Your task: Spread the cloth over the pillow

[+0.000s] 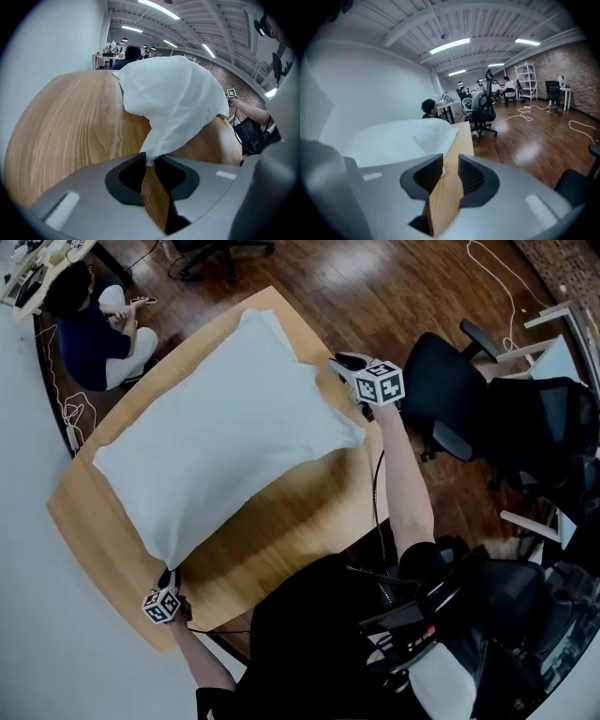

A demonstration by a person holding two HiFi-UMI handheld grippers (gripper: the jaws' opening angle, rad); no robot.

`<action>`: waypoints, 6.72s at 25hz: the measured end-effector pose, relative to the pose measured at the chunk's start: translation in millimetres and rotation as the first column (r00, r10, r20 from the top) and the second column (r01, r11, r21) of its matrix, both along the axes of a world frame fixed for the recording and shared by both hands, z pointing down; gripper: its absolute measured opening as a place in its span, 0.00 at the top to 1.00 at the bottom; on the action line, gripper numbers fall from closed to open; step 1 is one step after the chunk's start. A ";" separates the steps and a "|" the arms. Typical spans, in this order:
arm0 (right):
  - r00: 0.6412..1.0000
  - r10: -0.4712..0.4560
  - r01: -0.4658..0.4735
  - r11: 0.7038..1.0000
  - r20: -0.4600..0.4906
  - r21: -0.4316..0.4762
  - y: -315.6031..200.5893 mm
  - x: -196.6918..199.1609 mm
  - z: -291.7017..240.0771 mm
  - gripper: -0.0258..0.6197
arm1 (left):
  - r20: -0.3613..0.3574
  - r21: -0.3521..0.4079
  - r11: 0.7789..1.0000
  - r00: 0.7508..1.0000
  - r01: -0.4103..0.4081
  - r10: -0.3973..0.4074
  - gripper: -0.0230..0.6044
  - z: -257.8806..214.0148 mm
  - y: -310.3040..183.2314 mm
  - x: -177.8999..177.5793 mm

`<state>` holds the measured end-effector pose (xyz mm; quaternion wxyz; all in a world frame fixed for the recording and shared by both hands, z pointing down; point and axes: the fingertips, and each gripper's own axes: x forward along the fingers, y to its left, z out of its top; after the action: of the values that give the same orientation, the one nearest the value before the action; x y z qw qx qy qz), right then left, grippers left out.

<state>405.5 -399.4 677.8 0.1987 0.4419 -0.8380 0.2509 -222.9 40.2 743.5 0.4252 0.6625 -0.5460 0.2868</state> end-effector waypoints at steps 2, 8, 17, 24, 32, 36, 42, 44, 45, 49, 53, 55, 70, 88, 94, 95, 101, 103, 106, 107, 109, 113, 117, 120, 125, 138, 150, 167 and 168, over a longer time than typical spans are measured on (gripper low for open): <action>0.990 -0.121 0.117 0.992 0.069 0.053 39.4 -3.0 -43.8 0.82 | -0.008 0.020 1.000 1.000 0.021 -0.021 0.86 -2.5 0.7 -3.5; 0.870 -0.476 0.491 0.817 0.128 -0.303 187.6 -30.8 10.0 0.96 | -0.029 0.039 0.998 0.998 0.049 -0.047 0.86 1.7 7.2 -7.0; 0.872 -0.434 0.338 0.867 -0.224 -0.365 174.5 0.6 41.2 0.96 | -0.035 0.028 0.999 0.999 -0.021 0.022 0.86 6.3 5.6 3.3; 0.861 -0.183 0.052 0.959 -0.474 -0.277 196.6 52.6 18.5 0.96 | -0.155 0.177 0.972 0.979 0.156 -0.129 0.85 -19.2 28.3 -26.9; 0.998 0.024 -0.025 1.000 -0.063 -0.006 309.0 -19.0 -108.9 0.96 | -0.777 0.510 0.534 0.628 0.674 -0.050 0.86 -143.9 48.7 -63.0; 0.997 -0.061 0.062 0.998 -0.040 0.024 379.5 -76.3 -135.8 0.96 | -0.837 0.455 0.627 0.545 0.633 0.057 0.94 -126.7 -9.9 -38.7; 0.992 -0.086 0.083 0.996 -0.090 -0.032 461.6 -98.0 -118.3 0.96 | -0.731 0.202 0.830 0.644 0.520 -0.225 0.96 -45.3 -43.5 -47.4; 0.996 -0.059 0.057 0.998 -0.062 -0.027 473.5 -93.3 -122.7 0.96 | -0.708 0.257 0.849 0.688 0.462 -0.160 0.92 -62.3 -48.7 -58.3; 0.998 -0.048 0.047 0.998 -0.051 -0.030 476.2 -90.5 -123.1 0.96 | -0.689 0.266 0.871 0.714 0.414 -0.129 0.87 -65.0 -53.2 -56.3; 0.998 -0.054 0.052 0.998 -0.041 -0.047 476.8 -90.6 -120.8 0.96 | -0.631 0.207 0.942 0.772 0.263 -0.078 0.63 -48.8 -74.3 -29.2; 0.990 -0.106 0.105 0.994 -0.095 -0.018 469.3 -93.8 -135.7 0.96 | -0.655 0.234 0.864 0.729 0.447 -0.200 0.95 -69.0 -77.2 -51.1; 0.988 -0.116 0.114 0.993 -0.102 -0.026 470.5 -91.2 -133.4 0.96 | -0.587 0.320 0.827 0.782 0.462 -0.210 0.95 -79.8 -72.3 -67.3; 0.985 -0.130 0.120 0.988 -0.113 -0.096 480.2 -93.3 -106.8 0.96 | -0.555 0.444 0.869 0.828 0.217 0.076 0.92 -102.7 -44.5 -15.9; 0.974 -0.134 0.110 0.984 -0.182 -0.139 507.3 -107.2 -103.6 0.96 | -0.358 0.269 0.963 0.930 0.022 0.079 0.96 -74.2 -168.8 -30.6; 0.972 -0.083 0.045 0.983 -0.220 -0.176 539.9 -85.9 -97.0 0.96 | -0.208 0.191 0.981 0.978 0.043 -0.003 0.95 -61.3 -191.8 -70.7; 0.972 -0.070 0.029 0.983 -0.222 -0.184 544.6 -82.2 -94.1 0.96 | -0.169 0.222 0.974 0.985 0.054 -0.016 0.96 -70.8 -199.2 -81.3; 0.967 -0.092 0.038 0.974 -0.236 -0.223 556.8 -81.4 -90.7 0.96 | -0.325 0.228 0.971 0.946 0.069 0.009 0.90 -41.7 -216.2 -54.9; 0.963 -0.105 0.049 0.974 -0.248 -0.220 563.2 -82.0 -92.3 0.96 | -0.238 0.249 0.962 0.970 0.109 -0.048 0.85 -37.1 -235.4 -64.6; 0.957 -0.097 0.036 0.975 -0.272 -0.221 573.8 -77.1 -92.5 0.96 | -0.041 0.378 0.915 0.991 0.137 -0.131 0.86 -69.1 -257.6 -94.3; 0.956 -0.094 0.029 0.973 -0.278 -0.231 577.4 -74.8 -90.9 0.96 | -0.012 0.408 0.903 0.990 0.134 -0.142 0.86 -78.1 -256.0 -102.7; 0.956 -0.086 0.014 0.969 -0.282 -0.247 582.0 -69.7 -89.3 0.96 | -0.051 0.403 0.909 0.995 0.103 -0.090 0.88 -77.9 -248.4 -101.0; 0.956 -0.103 0.028 0.964 -0.276 -0.264 582.3 -74.6 -87.4 0.96 | -0.025 0.188 0.981 0.999 0.048 -0.044 0.89 -30.4 -223.3 -104.5; 0.951 -0.136 0.059 0.961 -0.276 -0.272 580.6 -86.5 -86.5 0.96 | 0.117 0.337 0.933 0.978 0.125 -0.174 0.96 -61.2 -229.8 -138.8; 0.946 -0.151 0.068 0.958 -0.288 -0.279 576.2 -91.8 -84.5 0.96 | -0.038 0.546 0.837 0.999 0.038 -0.021 0.96 -124.3 -244.3 -98.9; 0.949 -0.151 0.077 0.962 -0.278 -0.261 563.9 -107.1 -83.5 0.96 | -0.210 0.455 0.878 0.941 -0.146 0.265 0.96 -95.1 -161.4 -17.9; 0.975 -0.002 -0.010 0.998 0.223 0.054 480.5 -148.5 -152.7 0.96 | -0.560 0.700 0.558 0.827 0.446 0.043 0.96 -186.2 0.4 -12.1; 0.746 -0.411 0.090 0.841 0.524 0.533 518.8 -144.8 -321.6 0.96 | -0.316 0.941 0.156 0.616 0.300 0.721 0.76 -450.4 112.9 245.6; 0.591 -0.606 0.126 0.721 0.532 0.681 613.0 -45.8 -351.8 0.96 | -0.139 0.990 0.109 0.626 0.086 0.767 0.96 -494.9 222.0 434.9; 0.587 -0.610 0.122 0.716 0.532 0.687 615.9 -42.4 -354.2 0.96 | -0.129 0.992 0.093 0.619 0.091 0.775 0.96 -501.7 224.1 440.9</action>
<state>363.1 216.4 323.6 -0.2482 0.1470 -0.9537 0.0853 218.0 264.3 241.8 -0.0186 0.9387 -0.2116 -0.2714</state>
